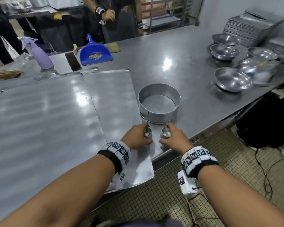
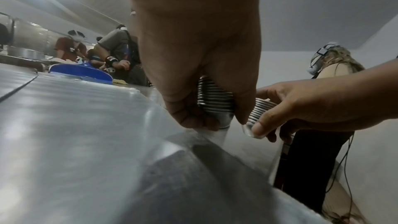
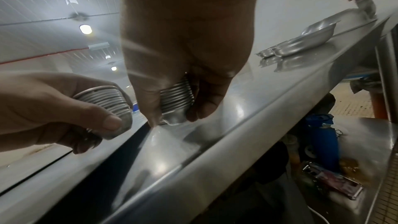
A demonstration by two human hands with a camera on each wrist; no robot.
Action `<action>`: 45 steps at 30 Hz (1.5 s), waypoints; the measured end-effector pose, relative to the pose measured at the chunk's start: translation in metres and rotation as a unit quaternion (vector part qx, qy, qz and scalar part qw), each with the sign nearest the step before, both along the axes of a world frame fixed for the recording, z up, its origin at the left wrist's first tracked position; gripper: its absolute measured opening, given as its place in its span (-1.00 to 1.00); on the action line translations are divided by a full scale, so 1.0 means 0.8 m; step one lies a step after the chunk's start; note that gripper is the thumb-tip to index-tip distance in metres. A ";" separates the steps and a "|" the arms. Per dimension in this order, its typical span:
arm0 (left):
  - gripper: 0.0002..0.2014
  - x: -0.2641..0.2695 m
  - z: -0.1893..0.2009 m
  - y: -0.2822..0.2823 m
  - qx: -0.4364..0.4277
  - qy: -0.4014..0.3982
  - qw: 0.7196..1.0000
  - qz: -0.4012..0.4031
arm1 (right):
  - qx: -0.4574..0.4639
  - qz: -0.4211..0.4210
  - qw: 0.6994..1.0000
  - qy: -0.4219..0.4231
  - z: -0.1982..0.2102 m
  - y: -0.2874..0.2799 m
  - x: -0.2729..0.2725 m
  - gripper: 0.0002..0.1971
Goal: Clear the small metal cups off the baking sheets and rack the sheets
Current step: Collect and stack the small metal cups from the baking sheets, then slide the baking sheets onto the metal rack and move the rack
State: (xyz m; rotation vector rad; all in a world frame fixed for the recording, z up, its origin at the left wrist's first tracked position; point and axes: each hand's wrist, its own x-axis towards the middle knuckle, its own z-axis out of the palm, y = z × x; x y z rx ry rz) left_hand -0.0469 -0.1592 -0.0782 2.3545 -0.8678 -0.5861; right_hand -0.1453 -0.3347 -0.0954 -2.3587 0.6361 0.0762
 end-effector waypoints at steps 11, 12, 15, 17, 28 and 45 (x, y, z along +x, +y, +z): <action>-0.53 -0.038 -0.023 -0.084 0.039 0.008 0.997 0.059 | -0.019 0.103 0.994 0.025 -0.022 -0.078 -0.002 -0.35; -0.50 -0.039 -0.025 -0.089 0.042 0.015 0.997 0.065 | -0.016 0.104 0.994 0.025 -0.022 -0.083 -0.001 -0.33; -0.50 -0.040 -0.027 -0.100 0.044 0.019 0.996 0.080 | -0.023 0.105 0.994 0.021 -0.024 -0.097 0.005 -0.38; -0.53 -0.039 -0.027 -0.107 0.031 0.012 0.995 0.090 | -0.023 0.102 0.995 0.004 -0.026 -0.106 0.008 -0.42; -0.56 -0.036 -0.037 -0.148 -0.015 0.011 0.990 0.141 | -0.008 0.110 0.994 0.001 -0.025 -0.156 0.019 -0.41; -0.62 -0.010 -0.006 -0.087 -0.003 -0.089 0.979 0.184 | -0.065 0.094 0.993 0.012 0.003 -0.223 0.044 -0.56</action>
